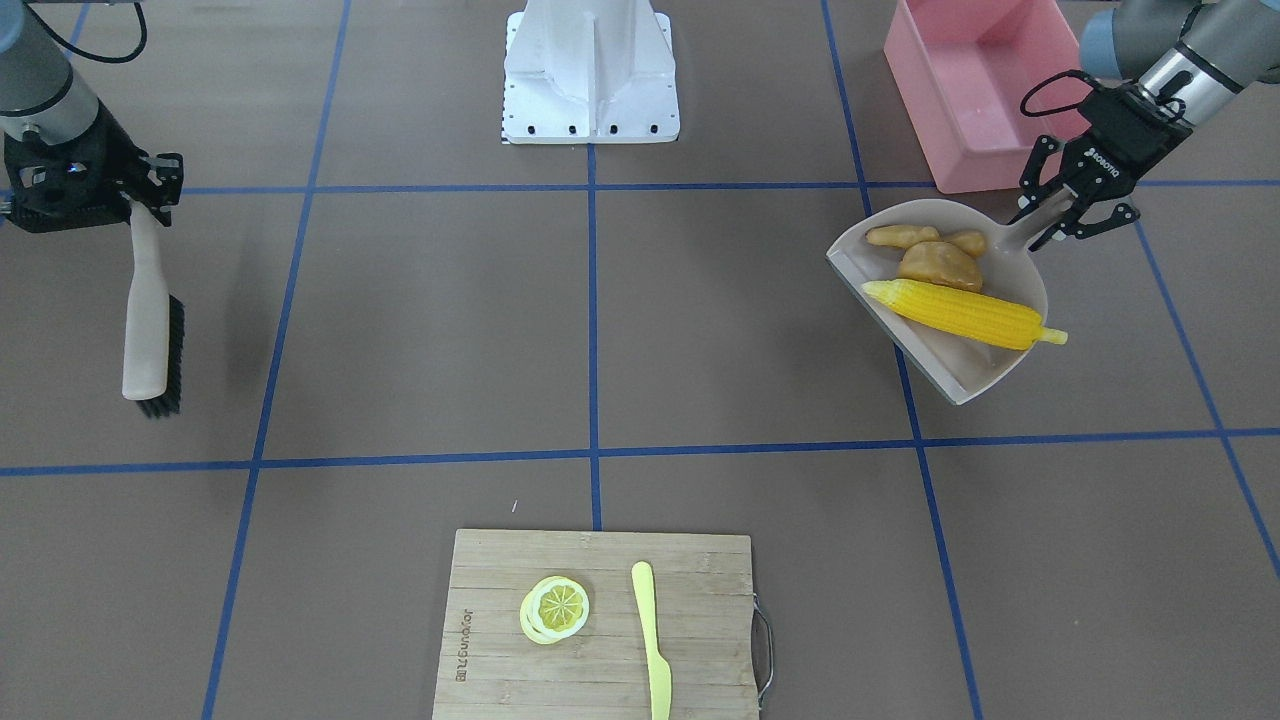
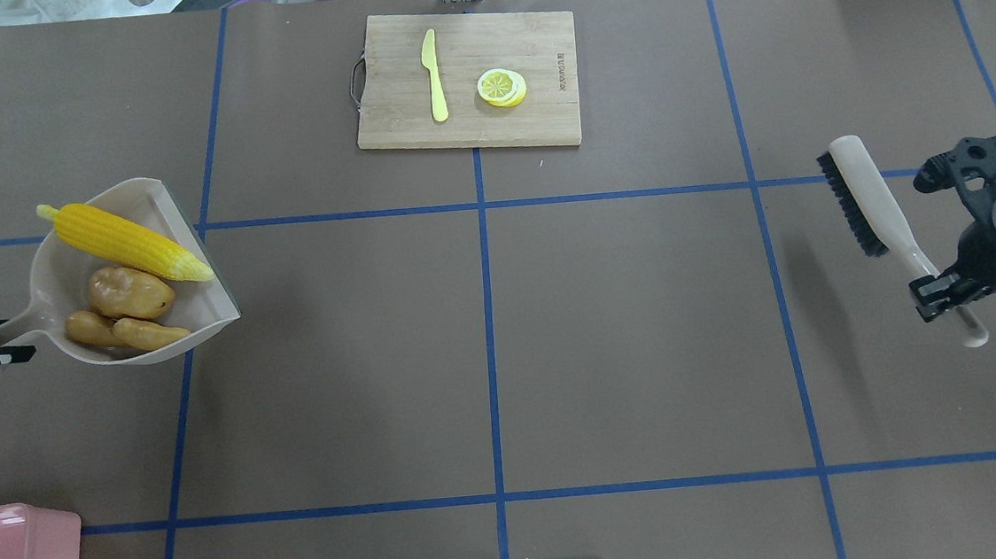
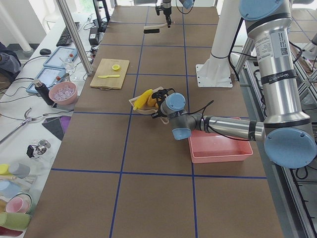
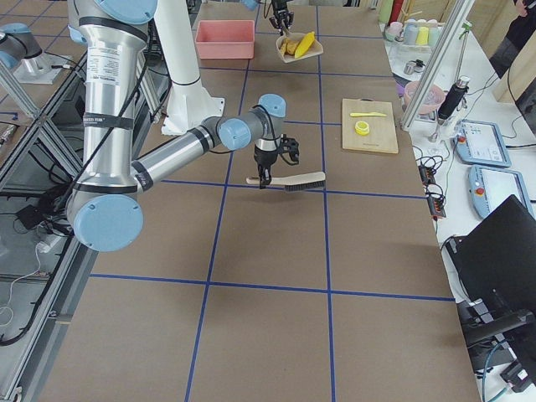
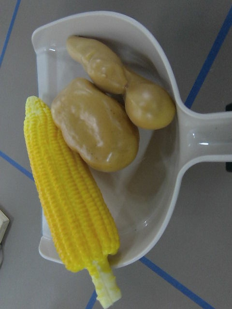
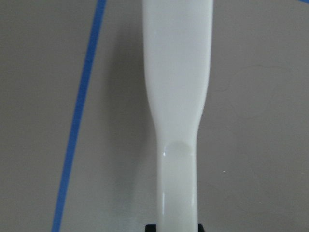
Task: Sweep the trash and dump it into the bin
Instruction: 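Carry the dustpan toward the pink bin with left gripper while right returns brush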
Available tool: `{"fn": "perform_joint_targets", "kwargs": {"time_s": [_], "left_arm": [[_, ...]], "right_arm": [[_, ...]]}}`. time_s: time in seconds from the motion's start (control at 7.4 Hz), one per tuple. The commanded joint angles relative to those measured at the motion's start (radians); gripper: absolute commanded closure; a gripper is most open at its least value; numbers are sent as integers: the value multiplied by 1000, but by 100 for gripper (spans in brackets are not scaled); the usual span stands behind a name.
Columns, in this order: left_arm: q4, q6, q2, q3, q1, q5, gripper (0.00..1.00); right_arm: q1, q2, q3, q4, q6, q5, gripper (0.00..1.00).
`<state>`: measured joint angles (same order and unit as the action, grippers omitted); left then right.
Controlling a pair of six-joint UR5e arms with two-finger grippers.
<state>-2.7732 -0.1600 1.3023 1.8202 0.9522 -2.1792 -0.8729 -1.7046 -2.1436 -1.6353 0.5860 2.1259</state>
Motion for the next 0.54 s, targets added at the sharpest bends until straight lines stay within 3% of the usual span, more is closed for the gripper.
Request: {"fn": "perform_joint_targets", "kwargs": {"time_s": [0.0, 0.27, 0.41], "left_arm": [[-11, -64, -12, -18, 39, 1, 100], [-17, -76, -73, -9, 95, -1, 100], [-79, -105, -154, 4, 108, 1, 100]], "right_arm": [[-57, -59, 111, 112, -5, 55, 100], [-57, -43, 190, 182, 8, 60, 100], [-57, -29, 230, 221, 9, 60, 100]]}}
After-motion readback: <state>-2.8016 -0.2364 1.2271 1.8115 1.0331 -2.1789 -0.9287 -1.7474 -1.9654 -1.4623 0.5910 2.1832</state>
